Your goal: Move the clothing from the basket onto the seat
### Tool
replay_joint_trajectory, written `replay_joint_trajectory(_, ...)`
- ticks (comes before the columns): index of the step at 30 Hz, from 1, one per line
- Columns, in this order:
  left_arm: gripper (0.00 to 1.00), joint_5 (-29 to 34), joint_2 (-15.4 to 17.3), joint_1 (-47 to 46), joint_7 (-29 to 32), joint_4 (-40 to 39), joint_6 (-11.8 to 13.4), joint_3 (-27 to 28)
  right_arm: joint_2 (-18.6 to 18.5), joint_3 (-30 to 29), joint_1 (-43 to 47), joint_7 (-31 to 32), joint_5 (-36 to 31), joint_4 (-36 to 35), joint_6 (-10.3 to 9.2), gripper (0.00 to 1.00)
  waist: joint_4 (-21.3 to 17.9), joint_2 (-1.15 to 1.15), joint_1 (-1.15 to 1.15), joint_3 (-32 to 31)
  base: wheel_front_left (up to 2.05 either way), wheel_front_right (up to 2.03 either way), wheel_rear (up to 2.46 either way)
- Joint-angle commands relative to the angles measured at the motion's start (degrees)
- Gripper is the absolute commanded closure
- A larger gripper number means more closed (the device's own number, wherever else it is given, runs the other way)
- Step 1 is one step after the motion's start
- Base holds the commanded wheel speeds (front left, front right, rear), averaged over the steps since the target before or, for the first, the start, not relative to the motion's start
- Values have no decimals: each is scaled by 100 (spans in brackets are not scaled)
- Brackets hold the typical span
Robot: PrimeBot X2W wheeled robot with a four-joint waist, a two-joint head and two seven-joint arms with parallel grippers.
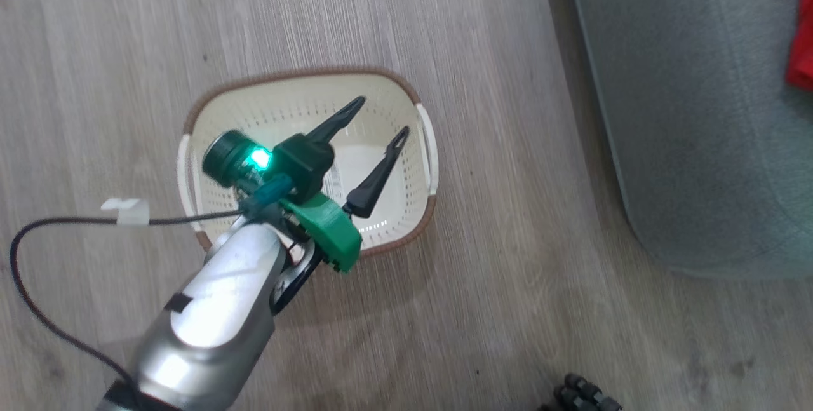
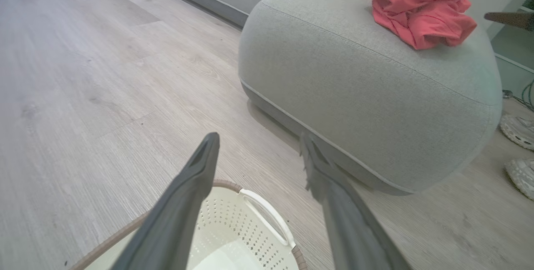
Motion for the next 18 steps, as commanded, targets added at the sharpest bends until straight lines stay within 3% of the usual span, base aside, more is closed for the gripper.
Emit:
replay_joint_trajectory(1, 0, -15, 13, 124, -29, -101, -1, 304, -56, 286, 455, -56, 194, -482, -2, 0, -9, 0, 1, -324, 0, 0, 0)
replay_joint_trajectory(7, 0, 5, -63, 404, -29, -73, 26, 618, 234, 883, 1125, -57, 463, -1383, -2, 0, 80, 0, 1, -663, 0, 0, 0)
replay_joint_trajectory(12, 0, 61, -141, 727, -29, -46, 107, 1103, 707, 1530, 1542, -58, 615, -2538, -2, 0, 290, 0, 1, -1037, 0, 0, 0)
replay_joint_trajectory(18, 0, 150, -227, 1090, -29, 10, 235, 1803, 902, 2319, 1669, -58, 789, -3082, -2, 0, 672, 0, 1, -1467, 0, 0, 0)
